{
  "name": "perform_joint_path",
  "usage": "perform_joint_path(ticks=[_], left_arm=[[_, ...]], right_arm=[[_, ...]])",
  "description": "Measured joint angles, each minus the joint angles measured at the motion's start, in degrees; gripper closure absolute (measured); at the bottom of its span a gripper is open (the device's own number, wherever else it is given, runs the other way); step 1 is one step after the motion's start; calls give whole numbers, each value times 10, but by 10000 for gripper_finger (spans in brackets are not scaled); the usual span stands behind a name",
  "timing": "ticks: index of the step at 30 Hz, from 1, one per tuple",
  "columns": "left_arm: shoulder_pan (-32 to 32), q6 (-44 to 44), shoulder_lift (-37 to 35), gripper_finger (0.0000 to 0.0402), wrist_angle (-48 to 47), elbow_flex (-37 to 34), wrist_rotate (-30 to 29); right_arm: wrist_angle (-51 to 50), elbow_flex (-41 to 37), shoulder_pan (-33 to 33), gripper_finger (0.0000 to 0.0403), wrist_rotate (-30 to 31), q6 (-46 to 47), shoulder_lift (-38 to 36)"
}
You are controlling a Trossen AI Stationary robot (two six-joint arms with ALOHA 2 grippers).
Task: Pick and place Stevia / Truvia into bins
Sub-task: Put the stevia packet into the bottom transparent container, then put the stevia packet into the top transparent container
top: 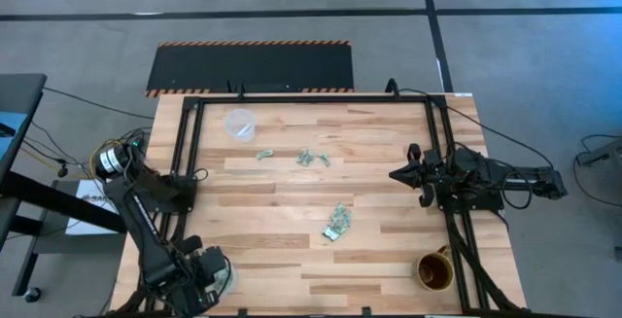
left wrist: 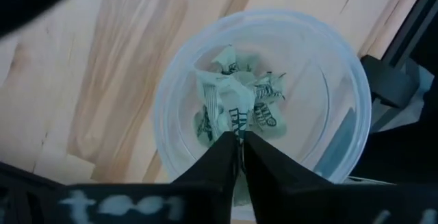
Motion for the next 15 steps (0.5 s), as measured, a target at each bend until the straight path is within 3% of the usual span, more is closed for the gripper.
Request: perform_joint_path(ticks=[11, 15], left_arm=[[5, -2, 0, 279, 11, 8, 18], [7, 37, -17, 272, 12, 43, -51]], right_arm=[[0, 0, 0, 403, 0, 0, 0], [0, 0, 0, 403, 0, 0, 0]])
